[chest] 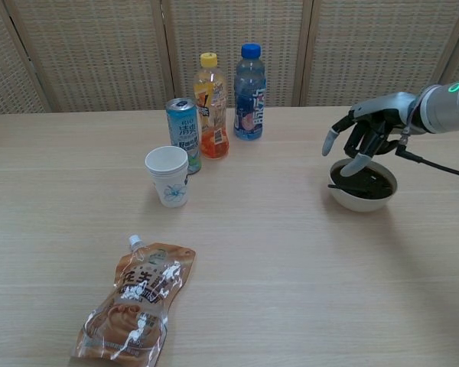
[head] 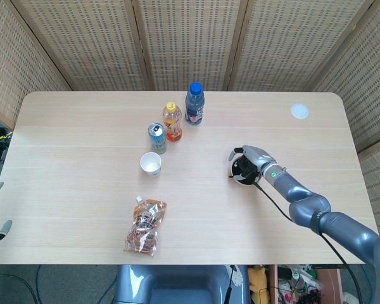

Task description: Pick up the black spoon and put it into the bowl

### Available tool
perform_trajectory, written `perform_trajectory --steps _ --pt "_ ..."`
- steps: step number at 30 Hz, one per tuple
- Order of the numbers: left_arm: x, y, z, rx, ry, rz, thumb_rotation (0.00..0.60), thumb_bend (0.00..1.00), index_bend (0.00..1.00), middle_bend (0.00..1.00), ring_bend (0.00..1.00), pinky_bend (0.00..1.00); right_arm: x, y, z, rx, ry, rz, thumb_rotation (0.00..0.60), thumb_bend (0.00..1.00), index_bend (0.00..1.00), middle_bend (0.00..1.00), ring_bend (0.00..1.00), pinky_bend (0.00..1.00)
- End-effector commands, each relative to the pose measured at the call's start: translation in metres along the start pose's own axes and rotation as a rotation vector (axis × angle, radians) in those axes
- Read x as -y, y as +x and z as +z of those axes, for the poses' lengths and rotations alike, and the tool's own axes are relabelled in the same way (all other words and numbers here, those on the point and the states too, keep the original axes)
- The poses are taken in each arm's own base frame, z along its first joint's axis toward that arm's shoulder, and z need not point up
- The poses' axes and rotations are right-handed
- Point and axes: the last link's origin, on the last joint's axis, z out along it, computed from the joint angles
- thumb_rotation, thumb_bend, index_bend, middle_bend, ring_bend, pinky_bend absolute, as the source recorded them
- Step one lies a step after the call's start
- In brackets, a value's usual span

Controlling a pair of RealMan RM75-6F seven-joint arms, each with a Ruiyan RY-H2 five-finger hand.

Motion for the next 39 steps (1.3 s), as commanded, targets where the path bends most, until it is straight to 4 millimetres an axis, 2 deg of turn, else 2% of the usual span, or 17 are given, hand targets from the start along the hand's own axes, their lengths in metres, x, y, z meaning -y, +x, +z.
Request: perform_trajectory --steps 1,3,6,10,14,17,21,25,27,29,39 --pt "0.001 0.001 0.0 -0.006 0.001 -0.003 0.6 0.33 0.0 0.0 0.01 0.0 0.002 0.008 -0.014 -0.041 0.026 0.026 0.6 0.0 0.37 0.73 0.83 0.97" --pt "0.002 0.002 0.0 -0.011 0.002 -0.004 0.6 0.33 0.0 0.0 0.01 0.0 0.003 0.012 -0.023 -0.071 0.043 0.059 0.6 0.0 0.36 0.63 0.74 0.9" --pt "0.004 0.002 0.001 -0.017 0.001 -0.007 0.6 0.33 0.0 0.0 0.01 0.0 0.0 0.018 -0.041 -0.133 0.064 0.073 0.6 0.0 0.37 0.53 0.61 0.8" --pt "0.005 0.003 0.003 -0.028 0.0 -0.008 0.6 0.33 0.0 0.0 0.0 0.0 -0.007 0.019 -0.07 -0.238 0.081 0.098 0.6 0.01 0.36 0.47 0.5 0.73" --pt "0.005 0.002 0.006 -0.032 -0.003 -0.012 0.6 0.33 0.0 0.0 0.0 0.0 -0.017 0.018 -0.1 -0.354 0.081 0.075 0.6 0.15 0.37 0.43 0.43 0.65" --pt "0.005 0.002 0.008 -0.043 -0.005 -0.011 0.6 0.33 0.0 0.0 0.0 0.0 -0.026 0.017 -0.117 -0.441 0.064 0.007 0.6 0.19 0.37 0.4 0.39 0.6" --pt "0.002 0.003 0.011 -0.062 -0.016 -0.006 0.6 0.33 0.0 0.0 0.0 0.0 -0.038 0.008 -0.14 -0.576 0.029 -0.121 0.6 0.2 0.37 0.35 0.33 0.54" --pt "-0.003 0.001 0.013 -0.078 -0.034 0.005 0.6 0.33 0.0 0.0 0.0 0.0 -0.048 -0.003 -0.159 -0.638 -0.006 -0.207 0.6 0.21 0.37 0.31 0.25 0.45" --pt "-0.005 0.0 0.012 -0.083 -0.041 0.003 0.6 0.33 0.0 0.0 0.0 0.0 -0.053 -0.009 -0.167 -0.65 -0.024 -0.25 0.6 0.21 0.37 0.26 0.17 0.34" --pt "-0.007 -0.003 0.012 -0.086 -0.049 0.001 0.6 0.33 0.0 0.0 0.0 0.0 -0.059 -0.018 -0.176 -0.652 -0.043 -0.292 0.6 0.21 0.36 0.23 0.12 0.27" --pt "-0.015 -0.008 -0.003 -0.094 -0.066 -0.004 0.6 0.33 0.0 0.0 0.0 0.0 -0.079 -0.054 -0.21 -0.657 -0.138 -0.412 0.6 0.21 0.29 0.15 0.04 0.18"
